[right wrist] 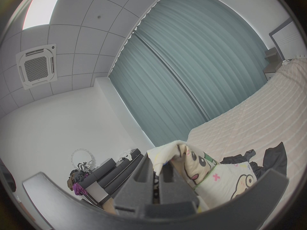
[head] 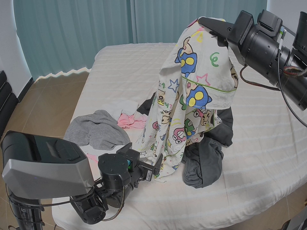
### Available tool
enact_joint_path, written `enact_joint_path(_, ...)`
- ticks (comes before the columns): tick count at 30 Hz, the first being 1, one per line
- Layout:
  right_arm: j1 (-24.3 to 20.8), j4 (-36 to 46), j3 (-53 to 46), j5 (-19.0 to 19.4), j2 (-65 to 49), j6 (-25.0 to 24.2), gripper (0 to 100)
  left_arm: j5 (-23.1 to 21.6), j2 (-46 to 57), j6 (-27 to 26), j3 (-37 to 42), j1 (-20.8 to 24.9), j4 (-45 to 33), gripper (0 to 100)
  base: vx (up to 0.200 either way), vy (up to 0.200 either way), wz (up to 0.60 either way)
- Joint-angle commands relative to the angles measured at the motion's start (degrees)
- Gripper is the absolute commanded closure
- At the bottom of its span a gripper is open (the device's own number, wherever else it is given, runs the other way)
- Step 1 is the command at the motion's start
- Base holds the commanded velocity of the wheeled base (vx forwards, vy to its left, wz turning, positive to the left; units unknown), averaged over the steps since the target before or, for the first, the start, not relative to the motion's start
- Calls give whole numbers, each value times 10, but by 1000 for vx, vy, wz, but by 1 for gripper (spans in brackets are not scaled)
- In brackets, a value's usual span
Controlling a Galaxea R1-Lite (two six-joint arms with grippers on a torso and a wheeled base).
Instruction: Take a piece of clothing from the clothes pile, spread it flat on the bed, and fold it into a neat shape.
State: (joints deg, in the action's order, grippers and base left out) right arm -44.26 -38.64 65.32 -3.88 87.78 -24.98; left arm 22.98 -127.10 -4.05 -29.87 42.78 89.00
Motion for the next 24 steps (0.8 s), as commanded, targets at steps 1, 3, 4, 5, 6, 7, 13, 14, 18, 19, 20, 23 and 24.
enact_joint_path(1,0,0,0,0,0,-1,100,-30,-3,0,-4,2,0,0,0,0,0)
enact_joint_path(3,0,0,0,0,0,-1,100,-35,-10,0,-7,-1,0,0,0,0,0)
enact_joint_path(4,0,0,0,0,0,-1,100,-35,-10,0,-7,-1,0,0,0,0,0)
enact_joint_path(5,0,0,0,0,1,0,100,-43,-15,0,-12,-1,0,0,0,0,0)
enact_joint_path(6,0,0,0,0,1,0,100,-47,-17,0,-12,-2,0,0,0,0,0)
enact_joint_path(7,0,0,0,0,1,0,100,-54,-20,0,-14,-2,0,0,0,0,0)
enact_joint_path(13,0,0,-1,0,1,-1,100,-64,-39,0,-47,-9,0,0,0,0,0)
enact_joint_path(14,0,0,-2,0,0,0,100,-65,-43,0,-48,-9,0,0,0,0,0)
enact_joint_path(18,2,0,-3,0,-2,0,100,-65,-52,1,-49,-15,0,100,0,0,0)
enact_joint_path(19,5,0,-3,0,-3,0,100,-65,-52,1,-48,-15,0,100,0,0,0)
enact_joint_path(20,10,0,-3,0,-3,0,100,-65,-51,0,-43,-15,0,100,0,0,0)
enact_joint_path(23,15,0,-3,0,-3,0,100,-65,-48,1,-37,-15,1,100,0,0,0)
enact_joint_path(24,16,0,-5,0,-4,0,100,-65,-44,1,-28,-15,1,100,0,0,0)
